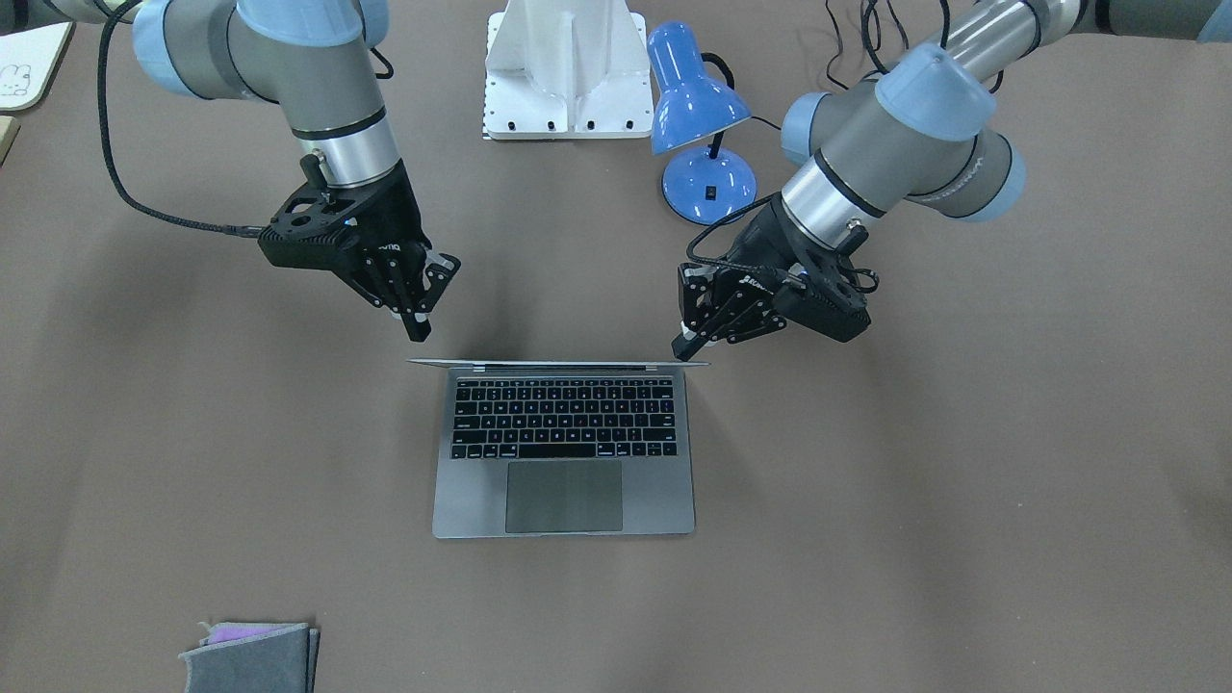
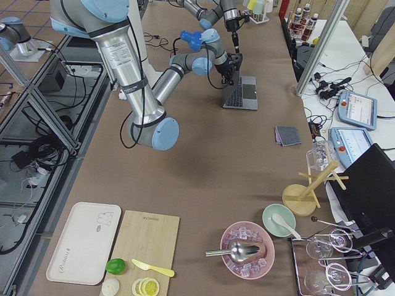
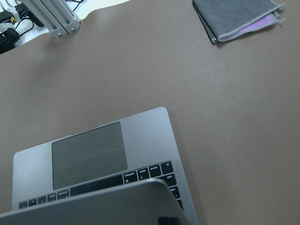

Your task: Close laptop

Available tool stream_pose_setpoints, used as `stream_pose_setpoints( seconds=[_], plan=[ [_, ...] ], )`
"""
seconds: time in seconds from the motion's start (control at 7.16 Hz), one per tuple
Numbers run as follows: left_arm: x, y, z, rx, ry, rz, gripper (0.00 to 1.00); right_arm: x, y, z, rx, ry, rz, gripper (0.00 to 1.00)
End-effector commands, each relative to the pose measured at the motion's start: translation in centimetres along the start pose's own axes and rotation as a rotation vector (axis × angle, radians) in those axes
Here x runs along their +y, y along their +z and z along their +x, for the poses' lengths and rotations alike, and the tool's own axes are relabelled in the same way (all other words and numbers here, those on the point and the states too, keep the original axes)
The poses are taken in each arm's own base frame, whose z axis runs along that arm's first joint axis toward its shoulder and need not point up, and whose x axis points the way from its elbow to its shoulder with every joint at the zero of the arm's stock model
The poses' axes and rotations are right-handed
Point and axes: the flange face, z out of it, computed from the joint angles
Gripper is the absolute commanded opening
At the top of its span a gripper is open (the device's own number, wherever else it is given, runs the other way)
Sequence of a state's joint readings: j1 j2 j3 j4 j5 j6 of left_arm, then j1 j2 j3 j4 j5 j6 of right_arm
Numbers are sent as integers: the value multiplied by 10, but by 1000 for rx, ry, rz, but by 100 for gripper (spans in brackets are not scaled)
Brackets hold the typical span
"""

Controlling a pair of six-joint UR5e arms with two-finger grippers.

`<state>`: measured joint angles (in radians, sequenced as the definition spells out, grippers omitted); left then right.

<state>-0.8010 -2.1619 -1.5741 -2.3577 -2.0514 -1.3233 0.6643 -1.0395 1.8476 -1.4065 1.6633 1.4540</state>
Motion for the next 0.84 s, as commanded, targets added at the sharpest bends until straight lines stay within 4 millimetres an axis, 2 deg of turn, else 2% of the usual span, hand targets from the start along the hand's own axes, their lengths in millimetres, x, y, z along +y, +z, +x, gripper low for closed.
stream_pose_setpoints(
  seconds=[0.0,0.14,0.42,0.56,0.7],
  plan=[
    [-1,3,0,-5,0,-1,0,-13,9,-6,-5,10,16,0],
    [-3,4,2,-5,0,1,0,-19,16,-20,-2,19,20,0],
    [-13,15,4,-18,-3,25,0,-22,23,-30,4,22,20,0],
    [-18,22,3,-32,-4,36,0,-25,31,-40,10,25,21,0],
    [-23,31,-1,-49,16,34,0,-28,44,-39,-3,24,25,0]
  ],
)
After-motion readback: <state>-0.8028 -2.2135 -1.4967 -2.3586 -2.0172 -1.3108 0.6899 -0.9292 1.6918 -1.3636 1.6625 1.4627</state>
